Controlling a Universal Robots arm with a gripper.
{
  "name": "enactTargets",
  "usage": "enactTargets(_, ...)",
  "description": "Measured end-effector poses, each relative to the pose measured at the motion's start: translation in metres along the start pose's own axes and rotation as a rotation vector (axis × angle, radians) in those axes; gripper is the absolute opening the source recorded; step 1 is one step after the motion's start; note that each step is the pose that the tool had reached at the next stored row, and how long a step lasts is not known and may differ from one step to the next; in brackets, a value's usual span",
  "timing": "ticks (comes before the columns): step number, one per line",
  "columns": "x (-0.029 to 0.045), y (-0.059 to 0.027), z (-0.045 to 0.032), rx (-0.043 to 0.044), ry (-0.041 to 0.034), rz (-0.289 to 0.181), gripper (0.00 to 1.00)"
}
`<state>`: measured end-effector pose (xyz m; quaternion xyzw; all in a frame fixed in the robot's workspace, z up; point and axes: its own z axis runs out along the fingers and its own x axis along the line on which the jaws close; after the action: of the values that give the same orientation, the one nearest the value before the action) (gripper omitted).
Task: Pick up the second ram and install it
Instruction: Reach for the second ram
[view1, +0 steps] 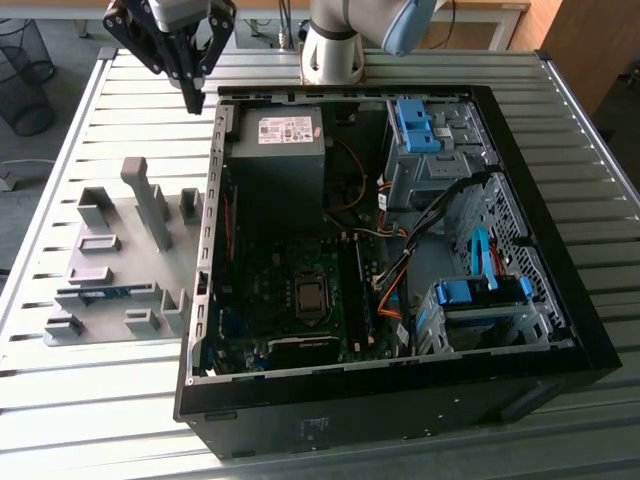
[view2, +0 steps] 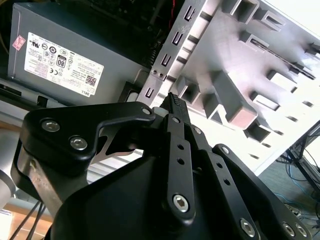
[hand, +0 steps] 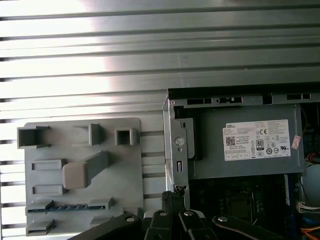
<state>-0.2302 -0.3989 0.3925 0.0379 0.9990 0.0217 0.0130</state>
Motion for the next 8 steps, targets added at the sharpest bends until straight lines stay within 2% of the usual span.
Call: enactTargets(8,0.0065,-0.0005,0.0,-0.0001,-0.0001,0.0,0.1)
